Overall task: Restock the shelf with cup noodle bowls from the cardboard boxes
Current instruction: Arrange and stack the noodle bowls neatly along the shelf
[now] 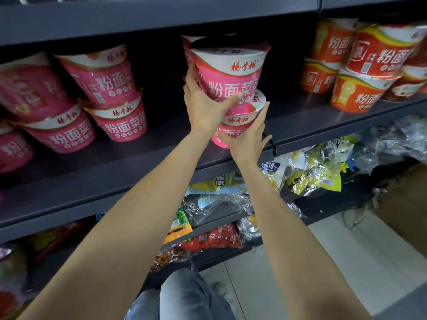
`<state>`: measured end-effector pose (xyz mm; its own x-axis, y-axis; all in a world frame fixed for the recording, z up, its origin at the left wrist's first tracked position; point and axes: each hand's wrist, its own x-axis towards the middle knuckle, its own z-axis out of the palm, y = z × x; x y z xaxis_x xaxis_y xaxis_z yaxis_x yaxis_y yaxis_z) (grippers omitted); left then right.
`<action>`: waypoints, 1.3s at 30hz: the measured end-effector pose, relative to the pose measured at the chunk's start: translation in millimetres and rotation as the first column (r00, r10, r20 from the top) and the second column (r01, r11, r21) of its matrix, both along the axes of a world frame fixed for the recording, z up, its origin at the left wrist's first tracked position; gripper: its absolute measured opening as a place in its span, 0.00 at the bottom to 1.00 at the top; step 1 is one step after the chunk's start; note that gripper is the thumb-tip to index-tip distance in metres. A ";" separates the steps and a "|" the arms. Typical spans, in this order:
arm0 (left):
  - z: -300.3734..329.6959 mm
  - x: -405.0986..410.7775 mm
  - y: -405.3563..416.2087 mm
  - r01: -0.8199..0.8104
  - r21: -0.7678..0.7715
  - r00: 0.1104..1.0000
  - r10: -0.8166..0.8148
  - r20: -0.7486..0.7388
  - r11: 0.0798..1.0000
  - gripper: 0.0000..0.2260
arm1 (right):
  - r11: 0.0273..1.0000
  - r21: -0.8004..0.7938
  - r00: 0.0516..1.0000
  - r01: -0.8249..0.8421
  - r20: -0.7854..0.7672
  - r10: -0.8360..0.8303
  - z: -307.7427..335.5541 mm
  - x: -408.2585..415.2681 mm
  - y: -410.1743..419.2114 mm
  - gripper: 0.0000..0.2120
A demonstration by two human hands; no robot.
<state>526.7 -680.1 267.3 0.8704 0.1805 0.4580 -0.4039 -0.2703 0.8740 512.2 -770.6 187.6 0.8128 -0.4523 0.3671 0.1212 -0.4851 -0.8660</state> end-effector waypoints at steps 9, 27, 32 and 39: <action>2.9 9.5 -8.4 -0.046 0.153 0.996 0.057 -0.064 0.987 0.61 | 0.914 0.122 0.921 -0.386 -0.005 0.390 -4.4 -9.9 -52.7 0.59; 2.5 10.7 -21.1 0.003 0.137 0.995 0.010 -0.095 0.991 0.54 | 0.987 -0.141 0.995 -0.083 0.039 0.090 2.3 -1.5 -27.5 0.63; 1.1 10.1 -20.9 -0.038 0.141 0.997 0.048 -0.067 0.989 0.55 | 0.979 -0.115 0.985 -0.169 0.008 0.171 3.9 0.5 -36.7 0.63; -3.3 8.3 -18.6 -0.019 0.159 0.997 0.030 -0.066 0.987 0.57 | 0.924 0.113 0.928 -0.366 -0.037 0.372 3.8 -9.4 -50.0 0.61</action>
